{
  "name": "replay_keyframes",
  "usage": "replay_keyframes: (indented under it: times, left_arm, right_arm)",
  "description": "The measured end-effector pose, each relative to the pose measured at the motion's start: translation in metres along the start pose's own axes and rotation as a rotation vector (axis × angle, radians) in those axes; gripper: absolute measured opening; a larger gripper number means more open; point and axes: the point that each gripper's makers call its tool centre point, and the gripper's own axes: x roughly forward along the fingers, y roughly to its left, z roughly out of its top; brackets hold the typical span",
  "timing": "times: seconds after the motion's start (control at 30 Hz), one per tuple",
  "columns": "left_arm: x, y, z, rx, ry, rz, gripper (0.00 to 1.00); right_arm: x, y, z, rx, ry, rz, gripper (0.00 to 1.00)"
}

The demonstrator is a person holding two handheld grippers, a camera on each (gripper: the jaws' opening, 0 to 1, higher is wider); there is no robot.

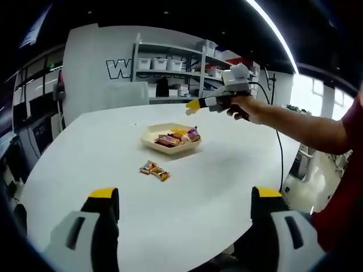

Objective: Place the target food into the container with the food tongs after gripping and lifting it, then release it inside without dropping or visibly crushing the food.

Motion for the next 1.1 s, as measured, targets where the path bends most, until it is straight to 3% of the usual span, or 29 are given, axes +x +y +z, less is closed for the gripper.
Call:
replay_keyframes:
  times: [0.47,1.1]
  left_arm:
    - [-0.002,-0.003,0.002,0.007,-0.003,-0.003,0.95]
    - [-0.003,-0.007,-0.003,0.024,0.013,-0.005,0.94]
  right_arm:
    - [-0.013,0.017,-0.004,-0.013,0.003,0.032,0.25]
    - [-0.017,0.044,-0.027,-0.033,0.045,0.081,0.25]
